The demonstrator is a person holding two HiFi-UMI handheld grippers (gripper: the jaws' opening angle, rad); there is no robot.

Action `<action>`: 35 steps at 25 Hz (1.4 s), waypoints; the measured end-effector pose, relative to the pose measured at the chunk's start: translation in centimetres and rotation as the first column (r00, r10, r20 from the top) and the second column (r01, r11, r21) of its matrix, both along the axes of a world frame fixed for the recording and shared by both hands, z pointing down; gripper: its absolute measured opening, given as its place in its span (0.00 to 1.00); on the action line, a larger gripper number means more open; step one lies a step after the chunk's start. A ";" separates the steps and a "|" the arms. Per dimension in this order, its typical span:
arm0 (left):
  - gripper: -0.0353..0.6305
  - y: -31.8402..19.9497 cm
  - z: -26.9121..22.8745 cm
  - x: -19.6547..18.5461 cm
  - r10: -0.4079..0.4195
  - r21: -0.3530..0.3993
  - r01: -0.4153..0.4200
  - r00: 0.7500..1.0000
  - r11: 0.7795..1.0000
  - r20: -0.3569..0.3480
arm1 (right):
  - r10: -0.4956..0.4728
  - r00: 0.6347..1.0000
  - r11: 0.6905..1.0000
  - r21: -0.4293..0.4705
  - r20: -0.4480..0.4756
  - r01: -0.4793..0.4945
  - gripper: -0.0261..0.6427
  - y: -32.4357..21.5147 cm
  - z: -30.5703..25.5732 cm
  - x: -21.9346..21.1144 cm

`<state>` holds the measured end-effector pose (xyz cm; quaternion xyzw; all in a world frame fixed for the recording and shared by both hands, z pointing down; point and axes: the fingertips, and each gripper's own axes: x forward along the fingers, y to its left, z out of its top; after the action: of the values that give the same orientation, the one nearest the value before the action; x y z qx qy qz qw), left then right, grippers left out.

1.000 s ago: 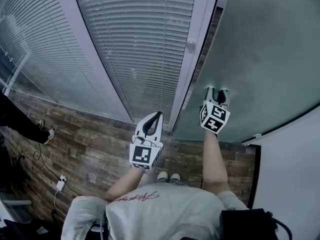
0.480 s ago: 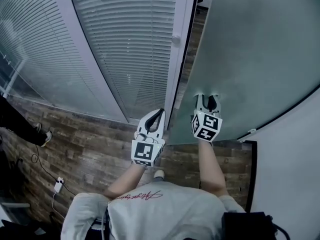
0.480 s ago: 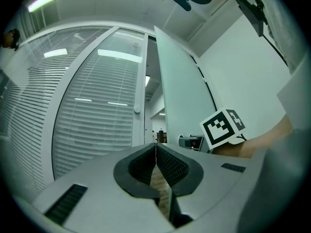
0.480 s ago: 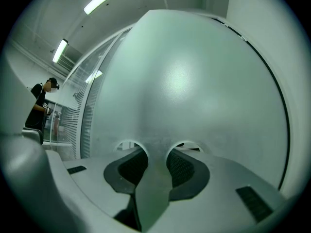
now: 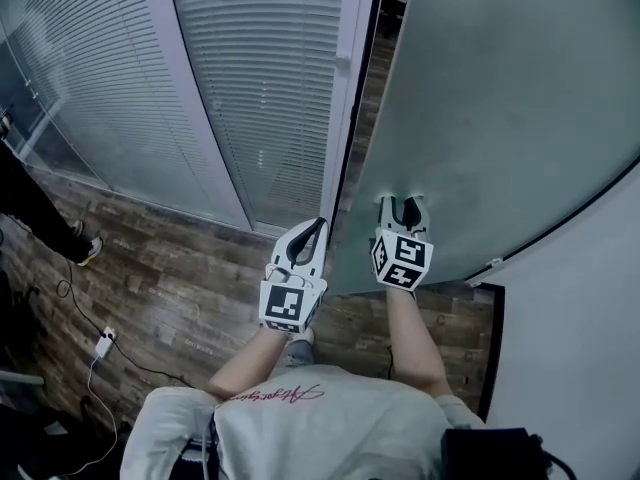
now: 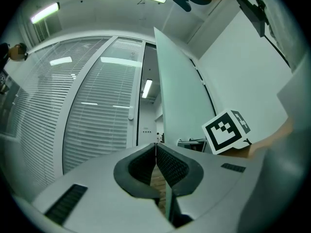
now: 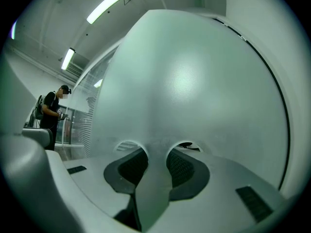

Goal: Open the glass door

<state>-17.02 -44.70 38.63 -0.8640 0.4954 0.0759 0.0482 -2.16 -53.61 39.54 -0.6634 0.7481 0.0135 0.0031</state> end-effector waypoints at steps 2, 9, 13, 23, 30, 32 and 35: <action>0.08 1.5 0.1 0.4 -0.012 -0.003 0.012 1.000 1.000 -0.005 | -0.016 1.000 1.000 0.003 0.000 0.016 0.23 1.4 -0.1 0.1; 0.08 6.2 0.3 1.5 -0.062 -0.005 0.061 0.998 0.998 -0.008 | -0.067 0.998 0.998 0.001 0.003 0.067 0.23 6.8 0.1 0.5; 0.08 8.3 -0.2 2.5 -0.053 0.002 0.053 0.999 0.999 -0.008 | -0.077 0.997 0.997 -0.007 0.003 0.077 0.23 9.9 0.4 1.3; 0.08 12.9 -0.8 4.6 0.146 0.025 -0.147 0.989 0.989 0.020 | -0.129 0.992 0.991 0.017 -0.009 0.130 0.23 18.4 0.8 3.0; 0.08 16.0 -1.0 7.8 0.313 0.012 -0.313 0.950 0.950 0.012 | -0.207 0.978 0.978 0.009 -0.022 0.207 0.23 23.0 0.6 4.6; 0.08 17.1 -0.8 9.3 0.351 0.012 -0.351 0.936 0.936 0.021 | -0.219 0.975 0.976 -0.001 -0.026 0.219 0.23 24.3 0.7 5.3; 0.08 18.8 -0.8 11.3 0.384 0.013 -0.384 0.923 0.923 0.028 | -0.254 0.967 0.967 -0.012 -0.019 0.254 0.23 26.1 1.0 6.3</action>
<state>-5.71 -25.93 37.83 -0.9447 0.3153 0.0777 0.0467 4.18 -27.50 40.49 -0.5618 0.8271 0.0160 -0.0060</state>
